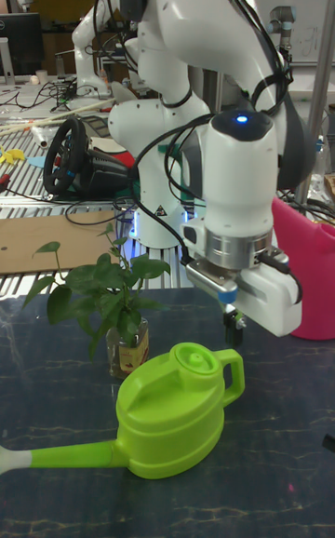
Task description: Water the plant
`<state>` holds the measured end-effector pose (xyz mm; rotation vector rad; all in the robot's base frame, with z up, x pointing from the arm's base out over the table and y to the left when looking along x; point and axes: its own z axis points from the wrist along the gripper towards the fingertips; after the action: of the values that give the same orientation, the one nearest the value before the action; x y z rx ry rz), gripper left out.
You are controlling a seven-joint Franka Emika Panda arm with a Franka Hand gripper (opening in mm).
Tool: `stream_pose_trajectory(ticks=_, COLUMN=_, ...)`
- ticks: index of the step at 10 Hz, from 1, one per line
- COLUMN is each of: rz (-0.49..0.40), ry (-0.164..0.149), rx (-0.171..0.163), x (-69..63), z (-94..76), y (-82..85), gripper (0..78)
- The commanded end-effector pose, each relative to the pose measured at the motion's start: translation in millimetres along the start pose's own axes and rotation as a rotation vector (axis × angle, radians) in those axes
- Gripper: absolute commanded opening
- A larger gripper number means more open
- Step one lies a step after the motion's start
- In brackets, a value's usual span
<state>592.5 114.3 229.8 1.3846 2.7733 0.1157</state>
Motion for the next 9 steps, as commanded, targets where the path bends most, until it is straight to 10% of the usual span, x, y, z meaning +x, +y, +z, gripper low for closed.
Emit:
stream_pose_trajectory(ticks=1, rz=0.022, ry=-0.004, rx=-0.001, x=-2.3, z=1.3, y=0.2, gripper=0.0)
stream_pose_trajectory(ticks=9, rz=0.058, ry=-0.038, rx=0.023, x=-10.0, z=11.1, y=-2.3, gripper=0.0)
